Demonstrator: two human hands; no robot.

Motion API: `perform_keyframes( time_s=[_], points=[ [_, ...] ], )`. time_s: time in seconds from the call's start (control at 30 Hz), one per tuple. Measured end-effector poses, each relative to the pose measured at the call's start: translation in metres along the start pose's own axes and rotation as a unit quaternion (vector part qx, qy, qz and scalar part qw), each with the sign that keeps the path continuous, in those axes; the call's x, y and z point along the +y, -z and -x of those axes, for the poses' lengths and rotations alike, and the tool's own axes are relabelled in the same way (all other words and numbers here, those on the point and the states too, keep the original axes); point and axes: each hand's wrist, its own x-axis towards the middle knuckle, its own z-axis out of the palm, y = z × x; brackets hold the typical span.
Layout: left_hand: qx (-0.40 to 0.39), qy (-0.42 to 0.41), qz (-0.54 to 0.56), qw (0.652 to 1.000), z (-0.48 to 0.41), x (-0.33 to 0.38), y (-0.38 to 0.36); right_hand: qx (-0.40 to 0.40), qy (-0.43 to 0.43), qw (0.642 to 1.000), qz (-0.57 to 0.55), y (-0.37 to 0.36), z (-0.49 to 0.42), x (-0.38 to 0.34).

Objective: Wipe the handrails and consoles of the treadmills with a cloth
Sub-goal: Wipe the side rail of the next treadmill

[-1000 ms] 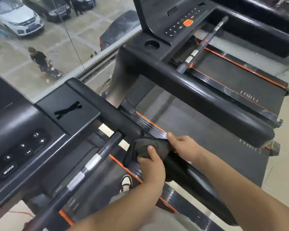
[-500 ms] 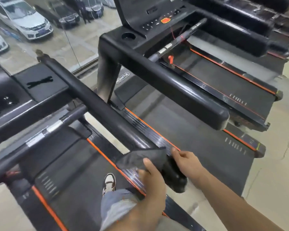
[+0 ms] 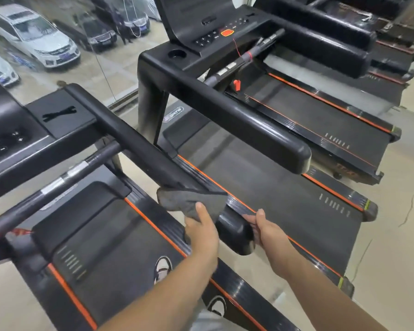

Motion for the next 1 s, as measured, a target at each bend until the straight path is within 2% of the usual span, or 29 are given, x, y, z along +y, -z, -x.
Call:
perform_keyframes(
  time_s=[0.07, 0.13, 0.2, 0.23, 0.27, 0.33, 0.4, 0.47, 0.53, 0.6, 0.67, 0.7, 0.77, 0.83, 0.9, 0.93, 1.0],
  points=[
    [-0.037, 0.017, 0.008, 0.999, 0.037, -0.028, -0.013, 0.015, -0.025, 0.995, -0.096, 0.008, 0.003, 0.002],
    [-0.099, 0.08, -0.007, 0.992, 0.068, -0.05, -0.02, 0.044, -0.036, 0.993, -0.105, 0.018, 0.008, 0.014],
    [-0.216, 0.206, 0.028, 0.954, 0.086, -0.047, -0.016, 0.063, -0.045, 0.995, -0.064, 0.03, 0.019, 0.027],
    [-0.279, 0.25, 0.064, 0.925, 0.089, -0.037, -0.012, 0.074, -0.041, 0.995, -0.053, 0.037, 0.024, 0.032],
    [-0.319, 0.261, 0.093, 0.906, 0.09, -0.028, -0.007, 0.091, -0.028, 0.994, -0.051, 0.044, 0.028, 0.035],
    [-0.351, 0.211, 0.087, 0.908, 0.087, -0.009, 0.001, 0.126, 0.013, 0.99, -0.06, 0.058, 0.033, 0.038],
    [-0.366, 0.138, 0.029, 0.92, 0.089, 0.012, 0.005, 0.128, 0.025, 0.99, -0.047, 0.066, 0.04, 0.032],
    [-0.348, 0.038, -0.073, 0.934, 0.093, 0.03, 0.005, 0.113, 0.036, 0.992, -0.034, 0.065, 0.044, 0.029],
    [-0.291, -0.093, -0.198, 0.931, 0.095, 0.038, 0.001, 0.105, 0.044, 0.993, -0.041, 0.059, 0.052, 0.023],
    [-0.293, -0.19, -0.296, 0.889, 0.1, 0.043, 0.0, 0.026, 0.059, 0.994, -0.089, 0.048, 0.062, 0.016],
    [-0.366, -0.199, -0.33, 0.847, 0.105, 0.05, 0.003, -0.054, 0.069, 0.986, -0.14, 0.033, 0.067, 0.013],
    [-0.373, -0.222, -0.355, 0.828, 0.102, 0.051, 0.004, -0.063, 0.072, 0.984, -0.15, 0.024, 0.064, 0.013],
    [-0.285, -0.324, -0.41, 0.803, 0.082, 0.054, 0.005, -0.036, 0.077, 0.989, -0.118, 0.004, 0.052, 0.017],
    [-0.191, -0.38, -0.413, 0.806, 0.054, 0.056, 0.012, -0.013, 0.117, 0.992, -0.054, -0.018, 0.037, 0.02],
    [-0.163, -0.397, -0.398, 0.811, 0.027, 0.057, 0.023, 0.048, 0.168, 0.979, 0.104, -0.034, 0.023, 0.02],
    [-0.158, -0.399, -0.399, 0.811, 0.015, 0.058, 0.03, 0.088, 0.185, 0.959, 0.194, -0.039, 0.02, 0.019],
    [-0.139, -0.414, -0.397, 0.807, -0.01, 0.057, 0.048, 0.137, 0.206, 0.896, 0.369, -0.048, 0.017, 0.009]
  ],
)
